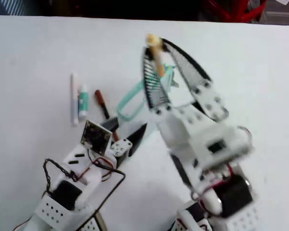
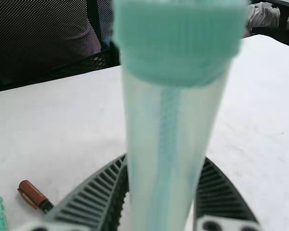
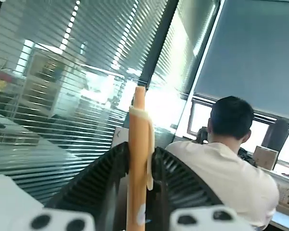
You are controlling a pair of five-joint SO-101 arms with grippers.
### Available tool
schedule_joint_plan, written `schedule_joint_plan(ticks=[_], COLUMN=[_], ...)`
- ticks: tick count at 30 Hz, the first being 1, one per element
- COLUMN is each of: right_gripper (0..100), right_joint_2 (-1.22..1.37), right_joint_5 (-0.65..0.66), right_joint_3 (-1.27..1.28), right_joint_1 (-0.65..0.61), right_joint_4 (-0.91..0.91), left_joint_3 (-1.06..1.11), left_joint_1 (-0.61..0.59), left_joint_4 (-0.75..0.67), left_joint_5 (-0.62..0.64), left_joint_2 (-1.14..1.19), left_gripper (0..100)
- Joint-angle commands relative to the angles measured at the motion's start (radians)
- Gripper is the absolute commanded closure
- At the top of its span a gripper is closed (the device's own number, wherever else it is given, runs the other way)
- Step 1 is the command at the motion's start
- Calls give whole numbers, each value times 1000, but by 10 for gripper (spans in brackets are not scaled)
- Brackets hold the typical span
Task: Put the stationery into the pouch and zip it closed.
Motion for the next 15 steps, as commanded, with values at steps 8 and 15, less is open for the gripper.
schedule_joint_plan(ticks=[8, 15], right_gripper=[981, 981], right_joint_2=[150, 94], right_joint_5=[-107, -100], right_joint_3=[-17, 129], right_joint_1=[-18, -10], right_joint_4=[22, 8], left_joint_3=[-6, -6], left_joint_1=[1, -2], left_joint_4=[-14, -14], left_joint_5=[2, 2], left_joint_2=[-4, -4], left_gripper=[797, 797])
